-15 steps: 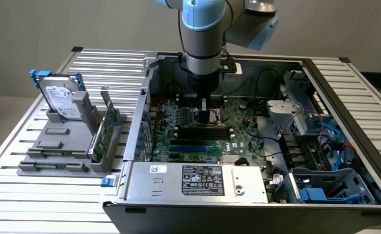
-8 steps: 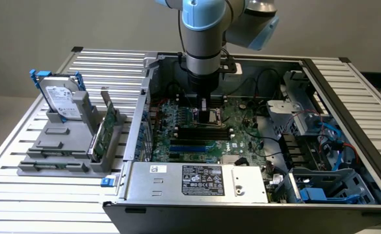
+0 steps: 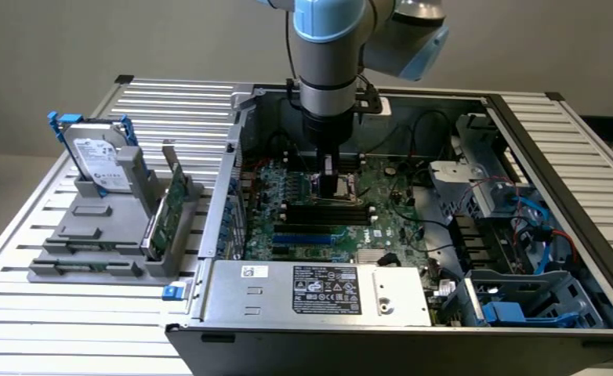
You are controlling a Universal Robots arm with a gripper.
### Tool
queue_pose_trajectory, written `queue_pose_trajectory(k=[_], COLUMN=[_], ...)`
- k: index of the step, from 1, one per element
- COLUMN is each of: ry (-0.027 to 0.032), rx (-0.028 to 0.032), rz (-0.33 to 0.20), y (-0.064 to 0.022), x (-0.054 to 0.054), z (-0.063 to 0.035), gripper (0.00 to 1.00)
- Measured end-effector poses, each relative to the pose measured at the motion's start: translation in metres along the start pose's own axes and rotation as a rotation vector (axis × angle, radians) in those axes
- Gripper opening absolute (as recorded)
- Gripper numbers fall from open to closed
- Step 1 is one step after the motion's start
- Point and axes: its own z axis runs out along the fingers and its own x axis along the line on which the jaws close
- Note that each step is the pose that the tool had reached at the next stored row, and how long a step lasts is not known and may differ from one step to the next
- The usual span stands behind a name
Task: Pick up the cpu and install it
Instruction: 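Place the cpu into insertion slot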
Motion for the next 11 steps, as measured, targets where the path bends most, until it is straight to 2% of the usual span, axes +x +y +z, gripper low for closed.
queue_pose_trajectory(k=[5, 11], ry=[-0.0002, -0.0005], rx=[0.0064, 0.0199], rz=[0.0, 0.001], y=[0.0017, 0.0076], x=[0.001, 0.003], z=[-0.0169, -0.038], gripper=[0.63, 0.63])
